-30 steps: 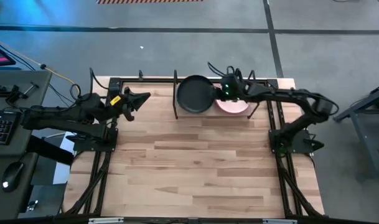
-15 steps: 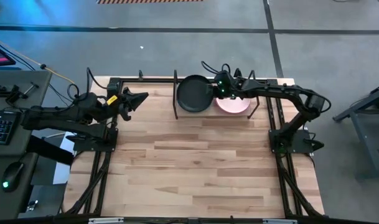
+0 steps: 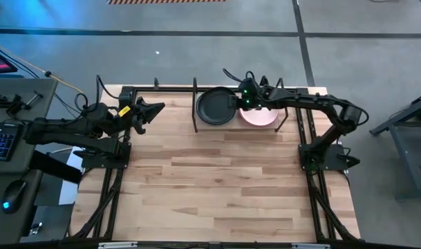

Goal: Place and stack plates onto a shelf
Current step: Stack the black plate on top of the grey plate, then return to Home Position

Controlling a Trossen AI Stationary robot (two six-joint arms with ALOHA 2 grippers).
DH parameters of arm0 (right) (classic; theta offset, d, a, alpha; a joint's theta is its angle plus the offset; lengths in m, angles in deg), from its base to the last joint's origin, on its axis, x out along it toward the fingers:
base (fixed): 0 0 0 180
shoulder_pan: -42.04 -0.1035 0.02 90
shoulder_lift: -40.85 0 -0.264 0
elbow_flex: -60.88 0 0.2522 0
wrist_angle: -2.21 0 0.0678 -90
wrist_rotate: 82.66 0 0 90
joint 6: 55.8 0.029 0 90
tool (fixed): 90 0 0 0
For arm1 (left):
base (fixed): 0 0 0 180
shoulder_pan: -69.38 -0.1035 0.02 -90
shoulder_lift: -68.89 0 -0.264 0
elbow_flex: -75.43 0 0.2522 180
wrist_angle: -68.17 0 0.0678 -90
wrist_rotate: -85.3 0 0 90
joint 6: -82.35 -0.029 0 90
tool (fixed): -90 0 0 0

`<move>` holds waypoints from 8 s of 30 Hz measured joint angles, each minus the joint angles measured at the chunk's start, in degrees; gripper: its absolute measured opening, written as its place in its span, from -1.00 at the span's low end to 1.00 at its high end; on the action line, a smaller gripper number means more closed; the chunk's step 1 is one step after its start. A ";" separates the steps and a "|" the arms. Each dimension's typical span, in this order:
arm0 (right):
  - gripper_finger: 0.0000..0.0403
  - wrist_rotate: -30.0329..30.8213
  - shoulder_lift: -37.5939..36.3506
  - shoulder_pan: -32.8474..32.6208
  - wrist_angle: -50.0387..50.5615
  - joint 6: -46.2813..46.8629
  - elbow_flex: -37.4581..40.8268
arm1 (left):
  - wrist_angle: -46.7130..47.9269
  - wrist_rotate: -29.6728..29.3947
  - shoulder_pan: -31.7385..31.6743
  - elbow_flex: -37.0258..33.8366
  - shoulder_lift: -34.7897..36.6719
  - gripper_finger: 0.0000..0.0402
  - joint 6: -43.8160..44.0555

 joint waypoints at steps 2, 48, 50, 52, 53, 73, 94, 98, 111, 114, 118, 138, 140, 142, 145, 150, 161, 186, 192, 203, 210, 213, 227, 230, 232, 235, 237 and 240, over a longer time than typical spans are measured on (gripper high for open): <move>-0.17 -0.19 -0.91 0.00 -0.05 -1.77 -0.04 | 0.00 -0.01 0.00 0.00 0.00 -1.00 -0.02; -0.98 0.16 -40.57 -23.45 -21.15 -34.25 18.81 | 0.74 0.98 0.00 0.00 -0.02 -1.00 -15.23; -1.00 0.17 -40.53 -23.45 -21.03 -34.57 18.72 | 0.74 0.98 0.00 0.00 -0.02 -1.00 -15.10; -0.99 0.16 -40.53 -23.43 -21.03 -34.85 18.72 | 0.72 0.98 0.00 0.00 -0.02 -1.00 -14.86; -0.99 0.08 -40.53 -23.43 -20.97 -35.20 18.72 | 0.72 0.96 0.00 0.00 -0.02 -1.00 -14.29; -1.00 -2.26 -40.51 -23.43 -20.38 -28.48 18.70 | -6.63 4.30 -1.31 -22.84 16.87 -1.00 -12.09; -1.00 -3.98 -41.60 -23.43 -20.24 -22.01 18.67 | 2.13 8.20 -4.17 -36.50 35.70 -1.00 -12.48; -1.00 -5.78 -43.84 -23.43 -18.03 -22.12 18.67 | 4.91 11.94 -6.09 -36.48 35.69 -1.00 -12.30; -1.00 -6.32 -58.34 -30.51 -11.36 -23.71 26.74 | 10.47 14.84 -8.31 -36.48 34.75 -1.00 -7.72; -1.00 -3.48 -62.77 -33.89 -14.32 -23.06 32.41 | 10.47 14.82 -8.31 -36.50 34.75 -1.00 -7.87; -1.00 -0.48 -68.66 -36.80 -22.17 -24.83 40.72 | 10.43 14.83 -8.31 -36.48 34.74 -1.00 -7.87; -1.00 -2.51 -91.17 -28.98 -26.21 -35.63 58.90 | 10.38 14.82 -8.26 -36.48 34.58 -1.00 -7.91; -1.00 -2.54 -91.50 -28.98 -26.29 -36.56 59.88 | 10.38 14.85 -8.26 -36.48 34.51 -1.00 -7.91; -1.00 -2.46 -91.76 -28.98 -27.41 -36.97 61.52 | 10.45 14.86 -8.26 -36.48 34.38 -1.00 -7.91; -1.00 -2.22 -91.54 -29.01 -24.27 -37.25 61.56 | 10.40 14.88 -8.26 -36.48 34.40 -1.00 -7.91; -1.00 -2.04 -91.63 -29.03 -22.54 -37.25 61.56 | 10.43 14.97 -8.26 -36.48 34.40 -1.00 -7.91; -1.00 -1.79 -90.76 -29.03 -18.95 -19.63 61.46 | 10.41 14.99 -8.26 -36.48 35.41 -1.00 -7.91; -1.00 -2.24 -91.52 -30.51 -19.11 -19.15 61.45 | 10.36 14.97 -7.24 -36.44 35.74 -1.00 -7.93; -1.00 -2.22 -91.52 -30.51 -19.11 -19.15 61.45 | 10.36 14.97 -3.06 -36.44 35.74 -1.00 -7.91; -1.00 -2.22 -91.50 -30.51 -19.09 -19.15 61.45 | 10.38 15.03 3.41 -36.44 35.76 -1.00 -7.91; -1.00 -2.22 -91.50 -30.51 -19.09 -19.15 61.45 | 10.56 15.39 0.93 -36.46 35.74 -1.00 -18.98; -1.00 -2.22 -91.50 -30.51 -19.08 -19.15 61.45 | 10.56 15.47 0.67 -36.46 35.74 -1.00 -20.46; -1.00 -2.22 -91.48 -30.51 -19.07 -19.15 61.45 | 10.55 15.45 0.66 -36.50 35.04 -1.00 -19.47; -1.00 -2.22 -91.48 -30.51 -19.07 -19.15 61.45 | 10.55 15.45 0.66 -36.50 35.04 -1.00 -19.48; -1.00 -2.21 -91.48 -30.51 -19.07 -19.15 61.45 | 10.54 15.43 0.66 -36.50 35.04 -1.00 -19.47; -1.00 -2.21 -91.48 -30.51 -19.07 -19.15 61.45 | 10.54 15.43 0.66 -36.50 35.04 -1.00 -19.50; -1.00 -2.22 -91.48 -30.51 -19.07 -19.15 61.45 | 10.54 15.43 0.66 -36.50 35.04 -1.00 -19.47; -1.00 -2.20 -91.48 -30.51 -19.07 -19.15 61.45 | 10.54 15.41 0.66 -36.50 35.01 -1.00 -19.49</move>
